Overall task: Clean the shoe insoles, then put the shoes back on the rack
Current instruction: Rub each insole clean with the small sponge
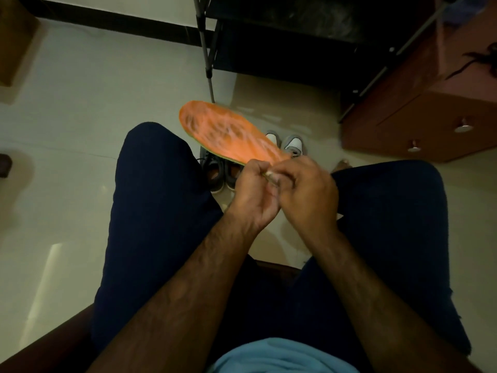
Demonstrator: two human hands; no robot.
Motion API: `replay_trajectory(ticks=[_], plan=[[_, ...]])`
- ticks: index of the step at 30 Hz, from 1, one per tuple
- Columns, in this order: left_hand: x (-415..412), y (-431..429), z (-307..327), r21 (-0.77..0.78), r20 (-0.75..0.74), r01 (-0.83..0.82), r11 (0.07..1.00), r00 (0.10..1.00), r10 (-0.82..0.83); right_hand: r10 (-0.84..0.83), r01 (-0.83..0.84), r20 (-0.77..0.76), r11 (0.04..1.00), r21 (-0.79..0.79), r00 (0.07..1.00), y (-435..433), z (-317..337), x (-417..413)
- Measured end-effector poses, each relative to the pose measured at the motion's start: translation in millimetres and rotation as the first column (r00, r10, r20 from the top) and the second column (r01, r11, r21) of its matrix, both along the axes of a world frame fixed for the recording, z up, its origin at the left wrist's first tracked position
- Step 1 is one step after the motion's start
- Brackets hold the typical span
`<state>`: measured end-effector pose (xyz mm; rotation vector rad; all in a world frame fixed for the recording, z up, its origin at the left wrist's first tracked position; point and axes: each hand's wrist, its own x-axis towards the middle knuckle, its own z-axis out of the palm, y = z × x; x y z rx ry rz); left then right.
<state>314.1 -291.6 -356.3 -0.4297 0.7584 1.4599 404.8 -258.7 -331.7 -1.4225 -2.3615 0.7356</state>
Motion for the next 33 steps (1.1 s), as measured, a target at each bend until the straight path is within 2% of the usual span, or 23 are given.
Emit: replay_trajectory(ticks=[2, 5, 7, 11, 15, 20, 24, 29, 33], plan=[[-0.3, 1.5, -3.4, -0.029, -0.001, 0.028, 0.999, 1.000, -0.028, 0.057, -0.057, 0.013, 0.998, -0.002, 0.998, -9.0, 4.0, 2.8], [3.8, 1.6, -2.8, 0.010, -0.051, 0.036, 0.999, 0.998, -0.035, -0.112, 0.113, 0.052, 0.993, -0.016, 0.992, 27.2, 2.5, -4.2], [5.9, -1.0, -1.0, 0.013, -0.059, 0.028, 1.000, 0.998, -0.027, -0.144, 0.144, 0.061, 0.990, 0.001, 0.988, 33.7, -0.2, -3.7], [3.7, -2.5, -1.4, -0.016, -0.061, 0.060, 0.998, 0.996, -0.061, 0.026, -0.023, 0.067, 0.999, -0.045, 0.997, 0.2, 2.5, 4.0], [5.5, -0.5, 0.9, 0.055, -0.075, 0.075, 0.996, 0.995, -0.071, -0.102, 0.105, 0.109, 0.994, -0.021, 0.989, 35.7, 3.0, -7.4], [3.6, -5.2, 3.9, 0.048, -0.046, 0.090, 0.995, 0.995, -0.088, 0.062, -0.055, 0.145, 0.997, -0.049, 0.988, 8.3, 8.5, 4.2], [8.3, -2.6, 4.8, 0.061, -0.073, 0.094, 0.994, 0.993, -0.089, -0.118, 0.124, 0.138, 0.992, -0.037, 0.983, 40.4, 4.6, -2.4], [2.2, -2.5, 4.3, -0.023, -0.016, 0.070, 0.997, 0.997, -0.071, 0.050, -0.039, 0.111, 0.995, -0.093, 0.993, 3.1, 7.7, 9.2], [4.7, -1.2, 3.4, 0.001, -0.035, 0.050, 0.999, 0.998, -0.050, -0.145, 0.151, 0.092, 0.987, -0.058, 0.985, 36.4, 4.7, 3.9]])
